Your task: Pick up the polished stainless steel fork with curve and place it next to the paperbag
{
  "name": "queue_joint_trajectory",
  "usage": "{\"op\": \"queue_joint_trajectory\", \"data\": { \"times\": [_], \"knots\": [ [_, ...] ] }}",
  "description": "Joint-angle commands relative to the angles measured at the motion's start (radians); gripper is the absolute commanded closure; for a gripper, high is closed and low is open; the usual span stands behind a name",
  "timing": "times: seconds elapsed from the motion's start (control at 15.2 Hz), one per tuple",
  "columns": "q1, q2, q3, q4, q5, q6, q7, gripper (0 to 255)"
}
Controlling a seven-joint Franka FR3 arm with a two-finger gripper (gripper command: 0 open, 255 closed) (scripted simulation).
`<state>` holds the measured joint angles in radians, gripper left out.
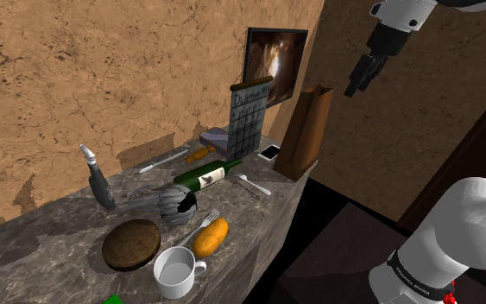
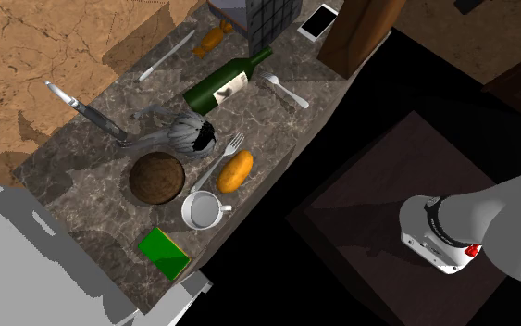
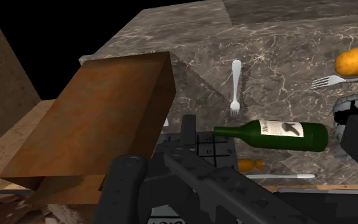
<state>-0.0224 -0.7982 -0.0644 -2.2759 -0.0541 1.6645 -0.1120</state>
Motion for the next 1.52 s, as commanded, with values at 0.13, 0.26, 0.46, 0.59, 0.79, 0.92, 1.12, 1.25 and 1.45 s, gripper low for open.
{"op": "queue_joint_trajectory", "data": {
  "times": [0.13, 0.26, 0.46, 0.59, 0.79, 0.92, 1.12, 1.25, 1.45],
  "knots": [
    [-0.007, -0.021, 0.028, -0.074, 0.021, 0.056, 0.066, 0],
    [-0.013, -0.036, 0.059, -0.143, 0.044, 0.114, 0.132, 0],
    [-0.018, -0.045, 0.108, -0.235, 0.082, 0.204, 0.232, 0],
    [-0.02, -0.041, 0.144, -0.289, 0.109, 0.268, 0.299, 0],
    [-0.019, -0.018, 0.202, -0.358, 0.15, 0.37, 0.4, 0],
    [-0.018, 0.01, 0.243, -0.394, 0.178, 0.442, 0.469, 0],
    [-0.018, 0.072, 0.309, -0.435, 0.218, 0.557, 0.573, 0],
    [-0.022, 0.127, 0.356, -0.452, 0.241, 0.638, 0.644, 0],
    [-0.037, 0.228, 0.432, -0.46, 0.265, 0.761, 0.754, 0]
  ]
}}
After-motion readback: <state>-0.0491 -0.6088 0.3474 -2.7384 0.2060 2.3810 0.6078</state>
